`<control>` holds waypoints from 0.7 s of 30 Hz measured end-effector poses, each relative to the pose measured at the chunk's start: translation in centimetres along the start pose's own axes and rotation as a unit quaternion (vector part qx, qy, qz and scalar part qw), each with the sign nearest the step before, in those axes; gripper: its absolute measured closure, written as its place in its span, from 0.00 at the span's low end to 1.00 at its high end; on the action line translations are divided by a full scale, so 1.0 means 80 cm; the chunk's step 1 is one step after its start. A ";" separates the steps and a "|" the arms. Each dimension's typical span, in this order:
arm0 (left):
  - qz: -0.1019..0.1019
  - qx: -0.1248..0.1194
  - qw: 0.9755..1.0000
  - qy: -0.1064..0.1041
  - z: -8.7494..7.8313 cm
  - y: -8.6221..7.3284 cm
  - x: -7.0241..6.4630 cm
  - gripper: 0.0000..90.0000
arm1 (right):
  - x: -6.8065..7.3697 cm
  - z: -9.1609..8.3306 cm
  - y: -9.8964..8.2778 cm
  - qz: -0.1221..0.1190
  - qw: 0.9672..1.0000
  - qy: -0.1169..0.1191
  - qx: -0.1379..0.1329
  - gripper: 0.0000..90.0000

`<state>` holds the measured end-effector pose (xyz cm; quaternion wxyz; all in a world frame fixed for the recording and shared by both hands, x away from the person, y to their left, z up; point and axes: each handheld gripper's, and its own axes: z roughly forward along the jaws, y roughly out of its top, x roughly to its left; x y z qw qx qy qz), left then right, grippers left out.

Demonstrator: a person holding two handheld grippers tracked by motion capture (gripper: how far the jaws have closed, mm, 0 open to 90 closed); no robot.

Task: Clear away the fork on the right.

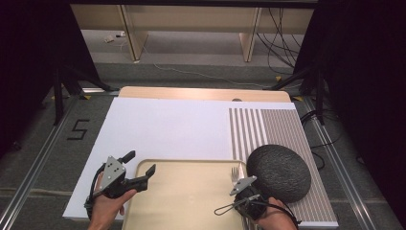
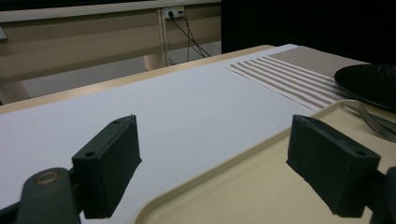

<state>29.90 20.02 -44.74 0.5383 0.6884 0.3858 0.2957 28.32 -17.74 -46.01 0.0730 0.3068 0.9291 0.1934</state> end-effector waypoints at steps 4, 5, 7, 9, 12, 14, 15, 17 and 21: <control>0.001 0.001 1.000 0.000 0.000 0.000 0.000 0.19 | -0.001 -0.005 0.000 0.007 1.000 0.015 -0.025 0.89; 0.001 0.001 1.000 0.000 0.000 0.000 0.000 0.19 | -0.001 -0.007 0.001 0.012 0.999 0.019 -0.033 0.81; 0.001 0.000 1.000 0.000 0.000 0.000 0.000 0.19 | -0.003 -0.009 0.001 0.011 0.998 0.032 -0.048 0.72; 0.001 0.000 1.000 0.000 0.000 0.000 0.000 0.19 | -0.002 -0.010 0.002 0.027 0.998 0.024 -0.055 0.62; 0.001 0.000 1.000 -0.001 0.000 0.000 0.000 0.19 | -0.005 -0.014 0.004 0.044 0.995 0.025 -0.082 0.53; 0.001 0.000 1.000 0.000 0.000 0.000 0.000 0.19 | -0.010 -0.018 0.002 0.048 0.992 0.040 -0.107 0.48; 0.001 0.001 1.000 0.000 0.000 0.000 0.000 0.19 | -0.011 -0.021 0.002 0.051 0.992 0.041 -0.107 0.47; 0.002 0.001 1.000 0.001 0.000 0.000 0.000 0.19 | -0.014 -0.022 0.001 0.053 0.990 0.039 -0.124 0.44; 0.002 0.001 1.000 0.000 0.000 0.000 0.000 0.19 | -0.016 -0.032 -0.001 0.088 0.985 0.044 -0.142 0.40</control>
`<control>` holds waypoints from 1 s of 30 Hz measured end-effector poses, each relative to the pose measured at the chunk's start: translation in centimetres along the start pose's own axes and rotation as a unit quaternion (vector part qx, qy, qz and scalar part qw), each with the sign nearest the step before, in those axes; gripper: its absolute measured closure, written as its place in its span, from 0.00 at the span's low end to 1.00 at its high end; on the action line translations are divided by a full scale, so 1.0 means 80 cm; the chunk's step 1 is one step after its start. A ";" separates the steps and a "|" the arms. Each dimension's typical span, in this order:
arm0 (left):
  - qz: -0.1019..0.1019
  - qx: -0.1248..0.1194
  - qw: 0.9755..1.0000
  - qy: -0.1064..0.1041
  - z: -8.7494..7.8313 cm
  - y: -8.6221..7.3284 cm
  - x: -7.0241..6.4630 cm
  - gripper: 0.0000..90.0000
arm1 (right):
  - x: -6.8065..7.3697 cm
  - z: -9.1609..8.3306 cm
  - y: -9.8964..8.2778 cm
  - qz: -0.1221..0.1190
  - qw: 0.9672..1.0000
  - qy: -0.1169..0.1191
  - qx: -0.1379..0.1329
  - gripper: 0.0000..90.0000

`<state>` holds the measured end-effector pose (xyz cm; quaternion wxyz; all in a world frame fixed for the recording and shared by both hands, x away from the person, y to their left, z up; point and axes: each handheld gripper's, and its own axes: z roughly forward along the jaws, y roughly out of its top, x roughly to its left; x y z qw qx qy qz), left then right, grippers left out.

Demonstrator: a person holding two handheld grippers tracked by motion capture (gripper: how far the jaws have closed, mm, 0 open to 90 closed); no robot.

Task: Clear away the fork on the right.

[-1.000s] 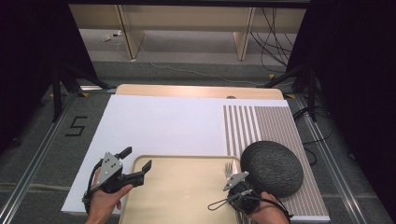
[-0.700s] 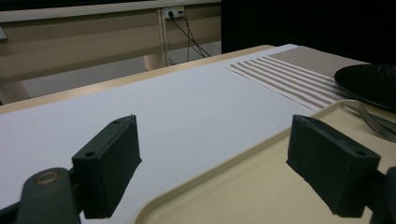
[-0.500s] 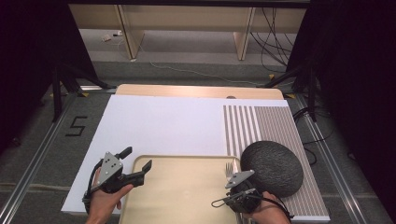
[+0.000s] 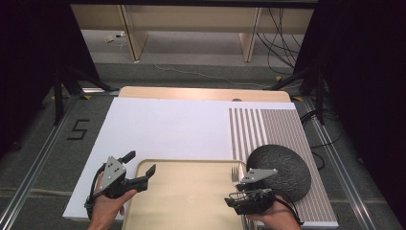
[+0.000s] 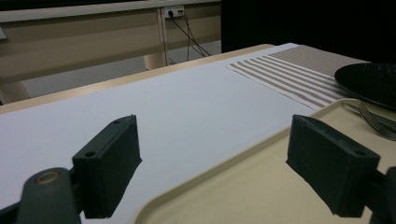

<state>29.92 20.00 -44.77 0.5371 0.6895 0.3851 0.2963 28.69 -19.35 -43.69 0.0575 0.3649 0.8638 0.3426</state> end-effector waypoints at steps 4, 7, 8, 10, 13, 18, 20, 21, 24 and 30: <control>0.001 0.000 1.000 0.001 0.000 0.000 0.000 0.19 | -0.005 -0.007 -0.001 0.016 1.000 0.001 -0.008 0.35; 0.001 0.000 1.000 0.001 0.000 0.000 0.000 0.19 | -0.009 -0.010 -0.002 0.027 0.999 -0.001 -0.017 0.32; 0.001 0.000 1.000 0.001 0.000 0.000 0.000 0.19 | -0.010 -0.012 -0.002 0.030 0.999 -0.003 -0.025 0.31; 0.001 0.001 1.000 0.001 0.000 0.000 0.001 0.19 | -0.012 -0.016 -0.003 0.036 0.999 -0.005 -0.026 0.29; 0.000 0.001 1.000 0.001 0.000 -0.001 0.001 0.19 | -0.015 -0.023 -0.005 0.038 0.999 -0.008 -0.023 0.27; -0.004 -0.002 1.000 0.000 0.002 -0.001 0.002 0.19 | -0.020 -0.031 -0.011 0.045 0.998 -0.007 -0.043 0.24; -0.004 -0.001 1.000 0.001 0.002 -0.001 0.003 0.19 | -0.022 -0.034 -0.014 0.050 0.997 -0.015 -0.054 0.23; -0.004 0.002 1.000 0.002 0.002 -0.001 0.003 0.19 | -0.023 -0.036 -0.015 0.054 0.997 -0.018 -0.055 0.23; -0.008 0.001 1.000 0.003 0.003 -0.002 0.004 0.19 | -0.028 -0.041 -0.019 0.060 0.995 -0.031 -0.073 0.23; -0.006 0.003 1.000 0.006 0.002 -0.002 0.005 0.19 | -0.039 -0.053 -0.030 0.081 0.992 -0.041 -0.082 0.22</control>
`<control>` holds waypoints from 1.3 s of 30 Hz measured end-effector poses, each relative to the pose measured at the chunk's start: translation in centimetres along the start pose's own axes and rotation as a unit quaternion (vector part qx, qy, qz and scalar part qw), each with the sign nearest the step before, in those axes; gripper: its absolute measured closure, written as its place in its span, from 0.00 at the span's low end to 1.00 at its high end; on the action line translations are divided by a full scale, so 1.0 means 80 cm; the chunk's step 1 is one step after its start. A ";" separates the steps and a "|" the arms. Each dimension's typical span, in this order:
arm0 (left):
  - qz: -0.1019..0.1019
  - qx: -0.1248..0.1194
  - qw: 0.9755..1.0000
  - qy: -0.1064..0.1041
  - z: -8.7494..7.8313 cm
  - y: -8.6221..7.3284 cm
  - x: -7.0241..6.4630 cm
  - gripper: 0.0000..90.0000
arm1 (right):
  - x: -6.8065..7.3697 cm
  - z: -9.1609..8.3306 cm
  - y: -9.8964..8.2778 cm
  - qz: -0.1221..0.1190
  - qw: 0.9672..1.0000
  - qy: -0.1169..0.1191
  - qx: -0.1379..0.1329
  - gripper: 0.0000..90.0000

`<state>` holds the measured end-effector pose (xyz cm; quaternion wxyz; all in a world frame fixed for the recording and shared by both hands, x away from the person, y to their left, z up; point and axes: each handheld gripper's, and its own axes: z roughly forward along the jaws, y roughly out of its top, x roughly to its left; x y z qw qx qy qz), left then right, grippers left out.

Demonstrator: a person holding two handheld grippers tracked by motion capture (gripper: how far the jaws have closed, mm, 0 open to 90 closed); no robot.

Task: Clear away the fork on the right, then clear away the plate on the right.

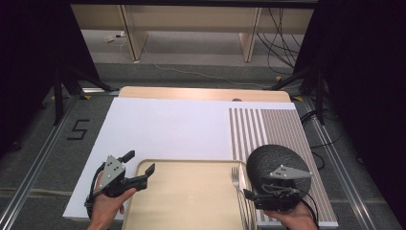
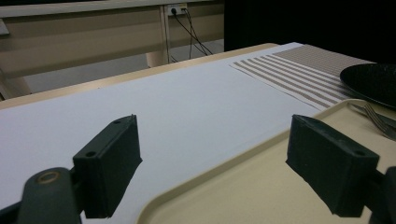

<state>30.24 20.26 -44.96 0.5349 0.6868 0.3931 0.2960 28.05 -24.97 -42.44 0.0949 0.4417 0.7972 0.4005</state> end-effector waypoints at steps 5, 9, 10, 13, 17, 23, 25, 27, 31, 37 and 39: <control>-0.002 0.001 1.000 0.001 0.001 0.000 0.000 0.19 | -0.008 -0.011 -0.006 0.018 1.000 -0.007 -0.010 0.22; 0.000 0.001 1.000 -0.002 0.001 0.000 -0.002 0.19 | -0.011 -0.016 -0.011 0.034 0.999 -0.020 -0.013 0.22; -0.001 0.000 1.000 -0.002 0.001 0.000 -0.002 0.19 | -0.013 -0.018 -0.013 0.027 0.999 -0.016 -0.021 0.22; -0.001 0.000 1.000 -0.001 -0.002 0.000 -0.001 0.19 | -0.015 -0.021 -0.016 0.039 0.999 -0.019 -0.020 0.22; -0.002 -0.002 1.000 0.002 -0.003 0.000 0.000 0.19 | -0.020 -0.027 -0.021 0.042 0.998 -0.041 -0.021 0.22; 0.001 -0.002 1.000 0.001 -0.002 0.001 -0.001 0.19 | -0.029 -0.034 -0.029 0.052 0.997 -0.054 -0.020 0.22; 0.003 -0.002 1.000 0.000 -0.002 0.002 -0.002 0.19 | -0.032 -0.037 -0.032 0.063 0.996 -0.057 -0.021 0.22; 0.001 -0.002 1.000 0.001 -0.001 0.001 -0.002 0.19 | -0.034 -0.041 -0.035 0.074 0.995 -0.065 -0.020 0.22; 0.003 -0.002 1.000 -0.001 -0.003 0.001 -0.003 0.19 | -0.040 -0.049 -0.043 0.090 0.992 -0.085 -0.022 0.22; 0.005 -0.006 1.000 -0.001 -0.007 0.002 -0.003 0.19 | -0.046 -0.060 -0.052 0.117 0.988 -0.098 -0.031 0.22; 0.004 -0.006 1.000 -0.003 -0.006 0.002 -0.004 0.19 | -0.049 -0.062 -0.056 0.122 0.987 -0.101 -0.034 0.22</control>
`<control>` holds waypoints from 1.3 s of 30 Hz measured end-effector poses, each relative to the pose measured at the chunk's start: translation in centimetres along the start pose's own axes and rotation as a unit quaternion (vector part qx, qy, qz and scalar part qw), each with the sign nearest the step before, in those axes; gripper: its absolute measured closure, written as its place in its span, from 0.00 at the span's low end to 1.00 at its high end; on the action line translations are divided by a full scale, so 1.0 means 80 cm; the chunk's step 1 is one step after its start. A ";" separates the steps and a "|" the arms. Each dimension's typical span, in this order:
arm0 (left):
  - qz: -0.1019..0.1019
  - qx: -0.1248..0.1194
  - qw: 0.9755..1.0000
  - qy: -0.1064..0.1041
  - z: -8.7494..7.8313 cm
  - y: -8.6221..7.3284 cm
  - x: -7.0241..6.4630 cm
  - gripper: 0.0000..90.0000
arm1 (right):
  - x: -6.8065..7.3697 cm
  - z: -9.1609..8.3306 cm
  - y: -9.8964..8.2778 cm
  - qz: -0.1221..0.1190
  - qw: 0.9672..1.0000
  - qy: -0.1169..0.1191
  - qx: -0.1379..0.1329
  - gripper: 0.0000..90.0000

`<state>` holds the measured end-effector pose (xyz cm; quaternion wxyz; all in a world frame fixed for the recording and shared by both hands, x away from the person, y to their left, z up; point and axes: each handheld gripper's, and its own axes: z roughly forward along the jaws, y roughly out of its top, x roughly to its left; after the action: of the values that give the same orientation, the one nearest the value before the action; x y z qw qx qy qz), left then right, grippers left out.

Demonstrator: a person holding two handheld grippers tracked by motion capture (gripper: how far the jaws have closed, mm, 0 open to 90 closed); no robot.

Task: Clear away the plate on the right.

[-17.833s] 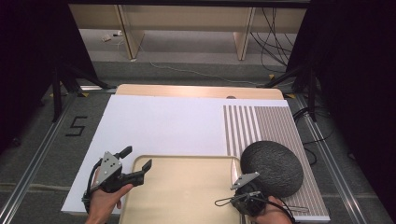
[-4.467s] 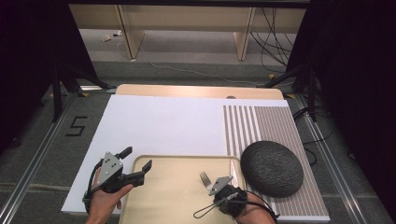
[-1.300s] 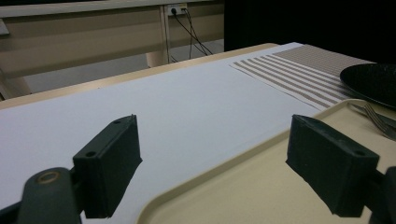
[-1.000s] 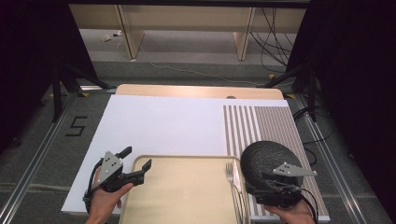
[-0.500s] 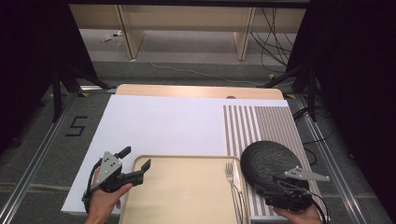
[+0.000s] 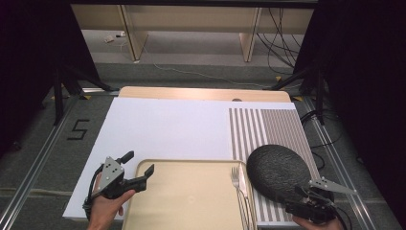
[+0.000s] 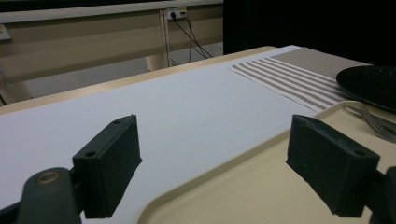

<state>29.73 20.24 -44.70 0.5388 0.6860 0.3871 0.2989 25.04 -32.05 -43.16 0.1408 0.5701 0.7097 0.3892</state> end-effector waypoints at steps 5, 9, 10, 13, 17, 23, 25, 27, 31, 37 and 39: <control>0.001 0.001 1.000 -0.001 0.001 0.000 -0.001 0.19 | -0.011 -0.006 -0.004 0.017 1.000 -0.019 0.011 0.22; -0.001 0.001 1.000 0.000 0.000 0.000 0.000 0.19 | -0.019 -0.010 -0.006 0.037 0.999 -0.022 0.013 0.22; 0.000 0.001 1.000 0.000 0.000 0.000 0.000 0.19 | -0.020 -0.009 -0.007 0.045 0.999 -0.026 0.012 0.22; 0.003 0.001 1.000 -0.001 0.000 0.000 -0.001 0.19 | -0.026 -0.007 -0.011 0.058 0.998 -0.024 0.003 0.22; 0.001 0.001 1.000 -0.001 0.001 0.000 -0.001 0.19 | -0.033 -0.009 -0.015 0.082 0.996 -0.027 0.006 0.22; 0.001 0.002 1.000 0.000 0.001 -0.001 -0.001 0.19 | -0.043 -0.011 -0.021 0.115 0.993 -0.024 0.011 0.23; 0.000 0.002 1.000 0.000 0.000 0.000 0.000 0.19 | -0.047 -0.015 -0.022 0.123 0.992 -0.028 0.024 0.24; 0.000 0.002 1.000 0.000 0.001 0.000 -0.001 0.19 | -0.049 -0.016 -0.024 0.139 0.989 -0.019 0.035 0.24; 0.000 0.002 1.000 0.000 0.001 0.000 -0.001 0.19 | -0.049 -0.009 -0.029 0.172 0.984 -0.015 0.041 0.24; 0.000 0.002 1.000 -0.001 0.001 0.000 -0.001 0.19 | -0.056 -0.007 -0.032 0.210 0.976 0.012 0.054 0.25; 0.002 0.002 1.000 -0.001 0.001 0.000 -0.001 0.19 | -0.059 -0.007 -0.033 0.220 0.974 0.028 0.055 0.25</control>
<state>29.75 20.11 -44.76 0.5369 0.6882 0.3863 0.2982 24.27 -36.69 -45.87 0.0000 0.7078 0.5913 0.3865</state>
